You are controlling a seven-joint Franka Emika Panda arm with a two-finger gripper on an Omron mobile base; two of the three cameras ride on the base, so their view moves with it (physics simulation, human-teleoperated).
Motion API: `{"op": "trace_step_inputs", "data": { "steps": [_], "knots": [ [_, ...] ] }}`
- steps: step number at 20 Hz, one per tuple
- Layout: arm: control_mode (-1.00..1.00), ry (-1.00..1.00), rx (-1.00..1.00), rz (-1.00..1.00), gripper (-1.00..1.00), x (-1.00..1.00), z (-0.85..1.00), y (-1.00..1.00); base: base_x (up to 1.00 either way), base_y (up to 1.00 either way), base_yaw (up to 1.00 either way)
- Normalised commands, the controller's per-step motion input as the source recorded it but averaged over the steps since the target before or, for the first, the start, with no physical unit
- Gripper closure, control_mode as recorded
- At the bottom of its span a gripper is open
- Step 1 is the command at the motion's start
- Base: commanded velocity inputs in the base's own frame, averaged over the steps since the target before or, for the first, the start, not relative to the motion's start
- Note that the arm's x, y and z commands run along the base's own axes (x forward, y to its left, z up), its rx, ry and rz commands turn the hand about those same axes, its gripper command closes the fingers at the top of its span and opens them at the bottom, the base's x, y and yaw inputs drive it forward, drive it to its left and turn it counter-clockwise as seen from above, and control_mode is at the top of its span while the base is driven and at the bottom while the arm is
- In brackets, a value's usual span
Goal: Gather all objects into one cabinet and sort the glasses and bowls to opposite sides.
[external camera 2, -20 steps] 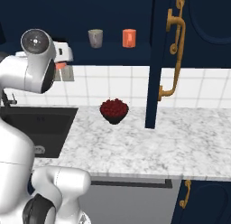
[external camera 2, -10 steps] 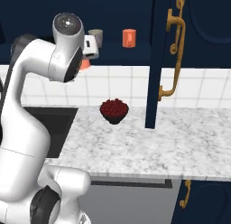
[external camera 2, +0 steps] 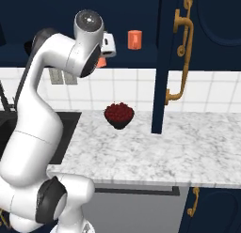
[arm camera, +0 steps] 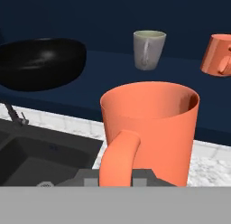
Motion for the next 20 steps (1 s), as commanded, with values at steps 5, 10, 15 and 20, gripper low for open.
{"op": "trace_step_inputs", "data": {
  "steps": [5,10,15,20],
  "knots": [
    [-1.00,0.00,0.00,-0.05,1.00,0.19,0.20,-0.29,0.00,0.00,0.00],
    [-1.00,0.03,0.07,-0.02,1.00,0.43,0.15,-0.15,0.00,0.00,0.00],
    [-1.00,0.06,0.12,0.00,1.00,0.56,-0.12,0.00,0.00,0.00,0.00],
    [-1.00,-0.06,0.01,-0.02,1.00,0.46,-0.09,0.00,0.00,0.00,0.00]
  ]
}}
